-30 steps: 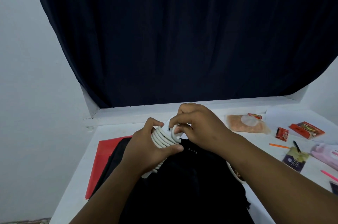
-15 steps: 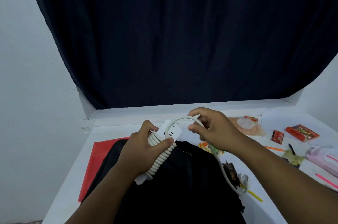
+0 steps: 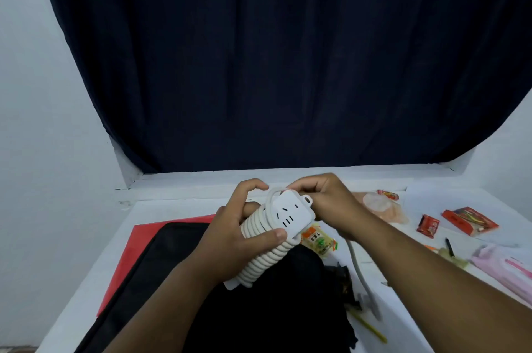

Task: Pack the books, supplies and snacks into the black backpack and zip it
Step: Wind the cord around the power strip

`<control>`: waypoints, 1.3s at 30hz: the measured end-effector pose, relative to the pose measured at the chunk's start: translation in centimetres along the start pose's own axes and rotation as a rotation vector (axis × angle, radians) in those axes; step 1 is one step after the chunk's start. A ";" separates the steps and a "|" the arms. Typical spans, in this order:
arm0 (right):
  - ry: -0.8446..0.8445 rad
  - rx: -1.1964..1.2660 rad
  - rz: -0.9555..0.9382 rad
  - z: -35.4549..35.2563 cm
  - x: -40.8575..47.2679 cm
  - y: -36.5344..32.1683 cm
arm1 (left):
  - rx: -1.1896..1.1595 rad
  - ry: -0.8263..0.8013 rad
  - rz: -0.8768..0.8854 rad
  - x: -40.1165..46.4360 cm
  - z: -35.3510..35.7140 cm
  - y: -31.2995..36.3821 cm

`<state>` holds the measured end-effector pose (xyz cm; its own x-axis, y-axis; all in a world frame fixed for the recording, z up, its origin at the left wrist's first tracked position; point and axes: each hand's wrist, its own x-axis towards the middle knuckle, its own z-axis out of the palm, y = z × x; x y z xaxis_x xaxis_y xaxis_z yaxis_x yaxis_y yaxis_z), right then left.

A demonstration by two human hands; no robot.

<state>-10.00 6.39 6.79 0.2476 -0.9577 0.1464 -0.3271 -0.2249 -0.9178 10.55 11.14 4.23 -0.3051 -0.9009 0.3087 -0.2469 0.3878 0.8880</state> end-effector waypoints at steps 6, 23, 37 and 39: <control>-0.164 -0.004 0.133 -2.6 -0.8 1.7 | -0.052 0.071 0.017 1.3 3.5 0.1; -0.186 -1.028 -0.284 -10.9 -2.3 4.2 | 0.208 0.400 -0.208 5.6 10.4 -1.1; -0.124 -0.522 -0.492 -10.4 0.8 3.0 | 0.322 -0.012 -0.092 6.2 9.7 -0.4; -0.090 -0.480 -0.484 -10.2 1.3 2.6 | 0.316 0.017 -0.091 6.2 9.8 -0.4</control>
<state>-19.84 2.72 8.36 0.5359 -0.7151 0.4488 -0.5227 -0.6985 -0.4888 -0.25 7.29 2.48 -0.2538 -0.9367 0.2412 -0.5466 0.3446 0.7631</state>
